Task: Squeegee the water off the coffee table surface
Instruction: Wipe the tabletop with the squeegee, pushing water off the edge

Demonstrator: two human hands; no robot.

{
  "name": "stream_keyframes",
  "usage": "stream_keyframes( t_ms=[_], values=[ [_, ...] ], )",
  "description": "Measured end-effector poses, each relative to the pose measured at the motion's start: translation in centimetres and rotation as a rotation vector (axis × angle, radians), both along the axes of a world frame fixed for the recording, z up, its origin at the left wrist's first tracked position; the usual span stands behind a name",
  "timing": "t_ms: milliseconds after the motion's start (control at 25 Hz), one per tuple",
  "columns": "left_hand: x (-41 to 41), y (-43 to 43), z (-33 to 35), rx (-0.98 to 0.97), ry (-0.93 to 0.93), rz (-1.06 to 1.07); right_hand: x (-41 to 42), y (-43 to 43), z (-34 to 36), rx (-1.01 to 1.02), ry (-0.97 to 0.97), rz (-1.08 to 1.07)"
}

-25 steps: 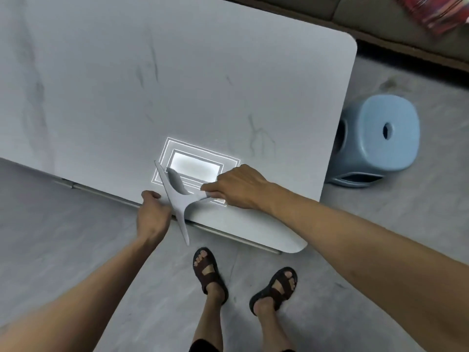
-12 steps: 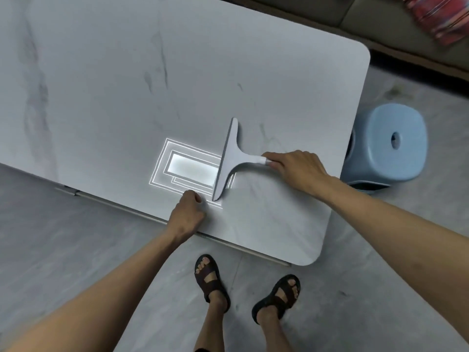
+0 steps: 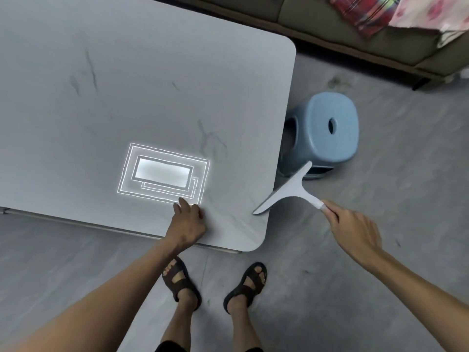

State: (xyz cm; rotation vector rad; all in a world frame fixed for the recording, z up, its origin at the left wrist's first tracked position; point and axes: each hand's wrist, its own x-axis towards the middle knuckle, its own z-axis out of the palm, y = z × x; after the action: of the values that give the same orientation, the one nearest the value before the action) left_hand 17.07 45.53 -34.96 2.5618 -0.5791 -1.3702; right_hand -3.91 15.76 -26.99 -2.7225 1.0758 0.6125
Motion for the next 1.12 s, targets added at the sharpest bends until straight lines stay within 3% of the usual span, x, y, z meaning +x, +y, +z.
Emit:
stream_keyframes(
  t_ms=[80, 200, 280, 400, 480, 920, 1000, 1120],
  values=[
    [-0.6, -0.2, 0.5, -0.003, -0.025, -0.012, -2.1, 0.3, 0.9, -0.009, 0.011, 0.022],
    [-1.5, -0.2, 1.5, -0.056, -0.002, 0.060, -1.6, 1.3, 1.4, 0.034, -0.172, 0.067],
    [-2.7, 0.3, 2.2, -0.072, 0.032, 0.156, 0.7, 3.4, 1.0, 0.065, -0.208, 0.251],
    [-4.5, 1.3, 2.8, -0.048, 0.006, 0.285, 3.6, 7.4, -0.9, 0.134, -0.116, 0.584],
    [-5.4, 1.9, 3.1, -0.043, -0.042, 0.350, 3.8, 8.3, -2.1, 0.144, -0.059, 0.677],
    [-8.5, 1.9, 5.5, -0.132, -0.047, 0.445, -4.3, -2.3, 1.4, -0.128, 0.012, 0.472],
    [-8.6, 2.9, 5.8, -0.147, -0.055, 0.475, -2.2, -0.2, 1.9, -0.057, -0.034, 0.523],
    [-8.3, 4.8, 5.9, -0.140, -0.069, 0.579, 4.3, 5.5, 0.7, 0.097, -0.057, 0.771]
  ],
)
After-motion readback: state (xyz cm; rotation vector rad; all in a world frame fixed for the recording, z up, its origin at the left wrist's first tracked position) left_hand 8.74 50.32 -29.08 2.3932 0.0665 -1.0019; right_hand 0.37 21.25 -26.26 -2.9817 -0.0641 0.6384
